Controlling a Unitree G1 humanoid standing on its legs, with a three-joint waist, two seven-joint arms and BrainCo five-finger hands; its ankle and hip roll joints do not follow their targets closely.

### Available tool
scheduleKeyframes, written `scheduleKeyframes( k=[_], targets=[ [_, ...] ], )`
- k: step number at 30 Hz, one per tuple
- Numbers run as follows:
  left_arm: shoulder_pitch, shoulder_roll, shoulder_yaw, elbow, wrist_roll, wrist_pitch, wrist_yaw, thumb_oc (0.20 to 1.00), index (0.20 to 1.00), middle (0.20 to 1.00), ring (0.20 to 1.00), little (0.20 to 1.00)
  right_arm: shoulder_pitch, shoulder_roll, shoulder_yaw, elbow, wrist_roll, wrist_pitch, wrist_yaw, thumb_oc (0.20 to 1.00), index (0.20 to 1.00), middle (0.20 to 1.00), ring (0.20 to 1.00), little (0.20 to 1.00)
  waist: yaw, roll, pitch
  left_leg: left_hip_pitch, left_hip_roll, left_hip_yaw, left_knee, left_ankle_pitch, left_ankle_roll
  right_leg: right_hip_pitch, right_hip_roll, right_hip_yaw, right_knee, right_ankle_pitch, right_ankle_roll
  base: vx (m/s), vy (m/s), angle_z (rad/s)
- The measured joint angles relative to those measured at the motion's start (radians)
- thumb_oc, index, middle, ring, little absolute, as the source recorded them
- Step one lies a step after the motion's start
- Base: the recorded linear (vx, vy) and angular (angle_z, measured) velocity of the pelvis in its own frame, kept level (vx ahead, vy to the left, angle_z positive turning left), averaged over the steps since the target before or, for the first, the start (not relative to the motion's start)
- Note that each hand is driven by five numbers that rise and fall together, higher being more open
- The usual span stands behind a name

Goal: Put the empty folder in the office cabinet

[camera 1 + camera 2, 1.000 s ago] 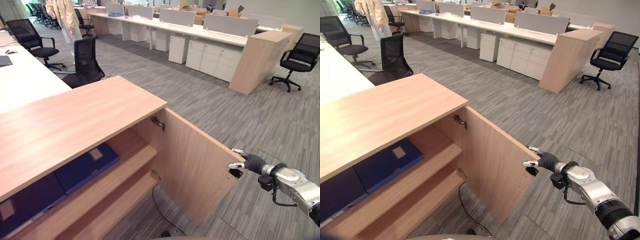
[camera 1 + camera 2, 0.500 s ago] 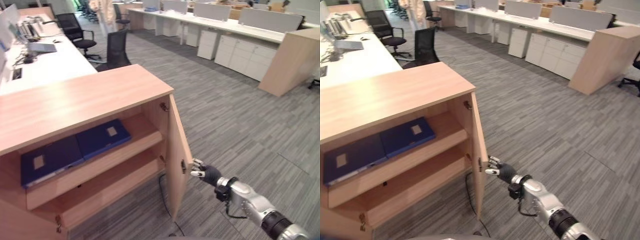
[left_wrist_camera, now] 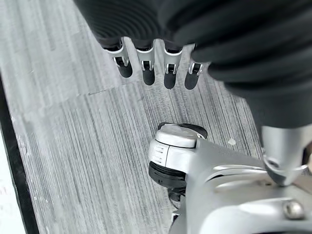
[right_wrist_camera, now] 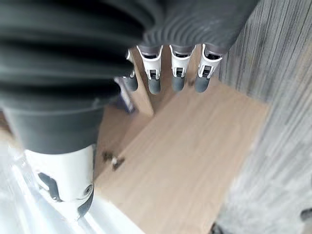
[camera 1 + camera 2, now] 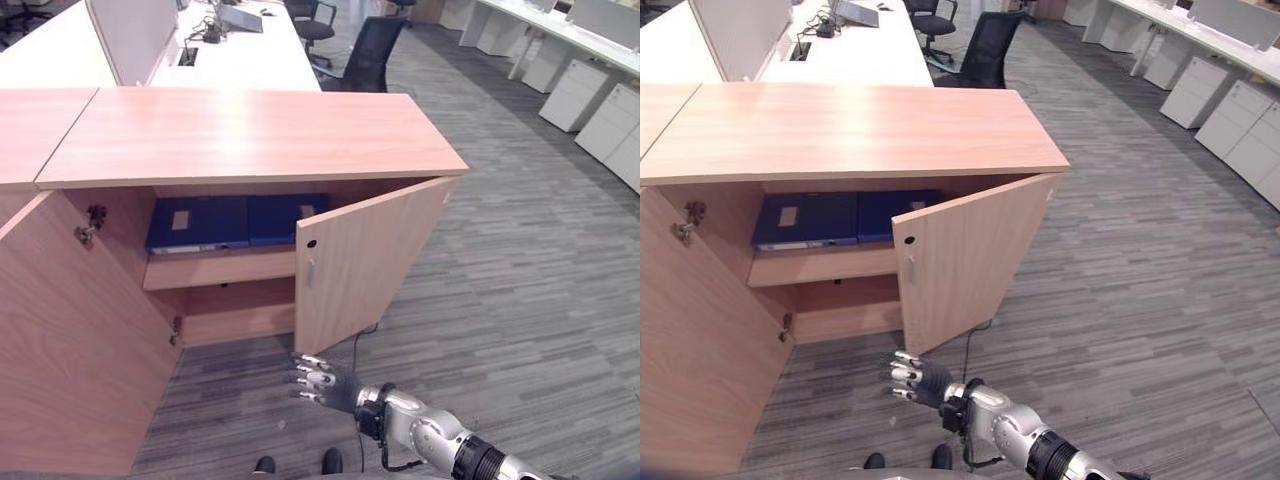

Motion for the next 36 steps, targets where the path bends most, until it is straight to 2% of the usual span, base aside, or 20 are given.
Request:
scheduleKeyframes(
  k=[1, 2, 3, 5, 6, 7, 8, 9, 10, 11, 13, 15, 16, 18, 19, 21, 23, 26, 29, 36],
  targets=[
    [-0.029, 0.013, -0.03, -0.047, -0.001, -0.055, -0.005, 1.0, 1.0, 1.0, 1.0, 1.0, 0.006, 0.008, -0.037, -0.002, 0.024, -0.006, 0.007, 1.0, 1.0, 1.0, 1.0, 1.0, 0.003, -0.003, 0.006, -0.001, -0.002, -0.019, 0.002, 0.004, -0.005, 0.011, -0.001, -0.018, 0.001, 0.001, 0.001, -0.1, -0.099, 0.6],
    [-0.103, -0.031, 0.065, 0.053, -0.026, -0.107, -0.002, 1.0, 1.0, 1.0, 1.0, 1.0, -0.016, 0.045, -0.052, 0.089, 0.05, -0.019, 0.015, 1.0, 1.0, 1.0, 1.0, 1.0, -0.006, 0.007, 0.008, -0.001, -0.006, -0.049, 0.015, 0.014, -0.021, 0.025, -0.005, -0.047, 0.0, -0.008, 0.005, -0.07, -0.044, 0.7],
    [-0.151, -0.062, 0.099, 0.125, -0.041, -0.108, 0.0, 1.0, 1.0, 1.0, 1.0, 1.0, -0.023, 0.053, -0.049, 0.156, 0.051, -0.013, 0.011, 1.0, 1.0, 1.0, 1.0, 1.0, -0.007, 0.005, 0.011, -0.011, -0.017, -0.067, 0.041, 0.014, -0.026, 0.037, -0.016, -0.068, -0.005, -0.018, 0.008, -0.22, -0.039, 0.85],
    [-0.175, -0.092, 0.082, 0.156, -0.042, -0.096, -0.006, 1.0, 1.0, 1.0, 1.0, 1.0, -0.002, 0.026, -0.045, 0.198, 0.049, -0.005, 0.004, 1.0, 1.0, 1.0, 1.0, 1.0, -0.004, 0.011, 0.022, -0.047, -0.036, -0.075, 0.079, 0.02, -0.033, 0.042, -0.018, -0.106, 0.002, -0.028, -0.002, -0.21, -0.027, 1.03],
    [-0.223, -0.088, 0.07, 0.16, -0.052, -0.103, -0.002, 1.0, 1.0, 1.0, 1.0, 1.0, 0.021, 0.0, -0.073, 0.211, 0.028, -0.014, 0.004, 1.0, 1.0, 1.0, 1.0, 1.0, -0.007, -0.006, 0.055, -0.154, -0.058, 0.012, 0.186, 0.041, -0.066, 0.025, -0.058, -0.206, -0.006, -0.025, -0.025, -0.14, -0.071, 1.3],
    [-0.237, -0.085, 0.07, 0.172, -0.058, -0.101, 0.0, 1.0, 1.0, 1.0, 1.0, 1.0, 0.029, -0.016, -0.083, 0.214, 0.015, -0.012, 0.0, 1.0, 1.0, 1.0, 1.0, 1.0, -0.009, -0.007, 0.071, -0.177, -0.065, 0.044, 0.205, 0.047, -0.064, 0.02, -0.062, -0.212, -0.003, -0.036, -0.039, -0.14, -0.072, 1.2],
    [-0.23, -0.085, 0.069, 0.174, -0.058, -0.107, -0.001, 1.0, 1.0, 1.0, 1.0, 1.0, 0.032, -0.03, -0.081, 0.234, 0.003, -0.01, 0.0, 1.0, 1.0, 1.0, 1.0, 1.0, 0.009, 0.003, 0.082, -0.184, -0.048, 0.116, 0.192, 0.054, -0.038, 0.019, -0.06, -0.228, 0.009, -0.034, -0.046, -0.05, -0.09, 1.13],
    [-0.227, -0.085, 0.047, 0.198, -0.058, -0.098, -0.001, 1.0, 1.0, 1.0, 1.0, 1.0, 0.052, -0.02, -0.104, 0.32, -0.029, -0.011, -0.018, 1.0, 1.0, 1.0, 1.0, 1.0, -0.012, 0.012, 0.083, -0.237, 0.025, 0.361, 0.293, 0.011, 0.015, 0.029, -0.065, -0.322, -0.007, -0.032, -0.083, 0.02, -0.041, 1.01],
    [-0.217, -0.08, 0.046, 0.201, -0.058, -0.099, -0.003, 1.0, 1.0, 1.0, 1.0, 1.0, 0.06, -0.02, -0.108, 0.338, -0.038, -0.006, -0.025, 1.0, 1.0, 1.0, 1.0, 1.0, -0.01, 0.01, 0.085, -0.247, 0.03, 0.38, 0.318, 0.008, 0.016, 0.025, -0.072, -0.335, -0.007, -0.038, -0.081, 0.03, -0.042, 1.29],
    [-0.209, -0.065, 0.057, 0.189, -0.062, -0.107, -0.008, 1.0, 1.0, 1.0, 1.0, 1.0, 0.073, -0.007, -0.107, 0.395, -0.08, 0.008, -0.03, 1.0, 1.0, 1.0, 1.0, 1.0, 0.002, -0.024, 0.096, -0.242, 0.03, 0.405, 0.369, -0.01, 0.011, 0.038, -0.108, -0.376, -0.007, -0.041, -0.077, 0.02, 0.012, 0.99],
    [-0.202, -0.046, 0.052, 0.19, -0.062, -0.105, -0.016, 1.0, 1.0, 1.0, 1.0, 1.0, 0.098, 0.004, -0.13, 0.451, -0.148, 0.018, -0.035, 1.0, 1.0, 1.0, 1.0, 1.0, -0.01, -0.045, 0.1, -0.218, 0.04, 0.431, 0.359, -0.016, 0.017, 0.052, -0.144, -0.439, -0.007, -0.058, -0.052, 0.04, 0.033, 1.17],
    [-0.185, -0.049, 0.046, 0.188, -0.062, -0.101, -0.022, 1.0, 1.0, 1.0, 1.0, 1.0, 0.132, 0.014, -0.175, 0.533, -0.209, 0.017, -0.054, 1.0, 1.0, 1.0, 1.0, 1.0, -0.019, -0.034, 0.089, -0.146, 0.075, 0.464, 0.293, -0.018, 0.019, 0.069, -0.159, -0.478, -0.005, -0.072, -0.027, 0.07, 0.068, 1.09],
    [-0.173, -0.059, 0.043, 0.191, -0.062, -0.099, -0.022, 1.0, 1.0, 1.0, 1.0, 1.0, 0.147, 0.024, -0.224, 0.584, -0.268, 0.013, -0.063, 1.0, 1.0, 1.0, 1.0, 1.0, -0.032, -0.014, 0.078, -0.103, 0.095, 0.487, 0.24, -0.006, 0.023, 0.084, -0.163, -0.517, 0.0, -0.078, -0.004, 0.06, 0.052, 0.97],
    [-0.15, -0.087, 0.039, 0.192, -0.061, -0.095, -0.024, 1.0, 1.0, 1.0, 1.0, 1.0, 0.172, 0.021, -0.278, 0.628, -0.341, 0.011, -0.082, 1.0, 1.0, 1.0, 1.0, 1.0, -0.045, 0.034, 0.055, -0.057, 0.097, 0.498, 0.142, 0.013, 0.032, 0.092, -0.161, -0.556, 0.027, -0.091, 0.034, 0.06, 0.092, 1.0],
    [-0.14, -0.093, 0.032, 0.189, -0.058, -0.092, -0.025, 1.0, 1.0, 1.0, 1.0, 1.0, 0.176, 0.029, -0.292, 0.652, -0.385, 0.008, -0.097, 1.0, 1.0, 1.0, 1.0, 1.0, -0.058, 0.042, 0.048, -0.039, 0.073, 0.482, 0.1, 0.016, 0.038, 0.093, -0.166, -0.545, 0.048, -0.099, 0.058, 0.08, 0.13, 0.94],
    [-0.129, -0.087, 0.027, 0.182, -0.057, -0.09, -0.026, 1.0, 1.0, 1.0, 1.0, 1.0, 0.166, 0.069, -0.358, 0.733, -0.435, 0.005, -0.11, 1.0, 1.0, 1.0, 1.0, 1.0, -0.044, 0.037, 0.03, -0.023, 0.044, 0.477, 0.051, 0.024, 0.049, 0.108, -0.189, -0.542, 0.05, -0.101, 0.072, 0.08, 0.139, 0.62],
    [-0.107, -0.093, 0.037, 0.185, -0.056, -0.086, -0.03, 1.0, 1.0, 1.0, 1.0, 1.0, 0.166, 0.104, -0.441, 0.816, -0.478, -0.007, -0.138, 1.0, 1.0, 1.0, 1.0, 1.0, -0.04, 0.05, -0.014, 0.024, 0.02, 0.467, -0.035, 0.029, 0.055, 0.133, -0.201, -0.566, 0.046, -0.1, 0.091, 0.05, 0.209, 0.41],
    [-0.085, -0.1, 0.054, 0.192, -0.056, -0.083, -0.026, 1.0, 1.0, 1.0, 1.0, 1.0, 0.17, 0.124, -0.476, 0.863, -0.507, -0.017, -0.171, 1.0, 1.0, 1.0, 1.0, 1.0, -0.037, 0.055, -0.043, 0.04, 0.001, 0.446, -0.064, 0.03, 0.059, 0.14, -0.215, -0.564, 0.071, -0.117, 0.111, 0.02, 0.178, 0.28],
    [-0.083, -0.108, 0.105, 0.192, -0.058, -0.083, -0.019, 1.0, 1.0, 1.0, 1.0, 1.0, 0.176, 0.144, -0.507, 0.892, -0.508, -0.02, -0.197, 1.0, 1.0, 1.0, 1.0, 1.0, -0.035, 0.051, -0.047, 0.037, -0.012, 0.422, -0.06, 0.033, 0.064, 0.146, -0.234, -0.56, 0.077, -0.122, 0.113, 0.0, 0.214, 0.3],
    [-0.09, -0.107, 0.161, 0.192, -0.06, -0.087, 0.006, 1.0, 1.0, 1.0, 1.0, 1.0, 0.181, 0.148, -0.604, 0.916, -0.493, -0.03, -0.213, 1.0, 1.0, 1.0, 1.0, 1.0, -0.036, 0.076, -0.055, 0.036, -0.051, 0.379, -0.069, 0.024, 0.077, 0.159, -0.277, -0.586, 0.105, -0.129, 0.124, -0.01, 0.219, 0.21]
  ],
)
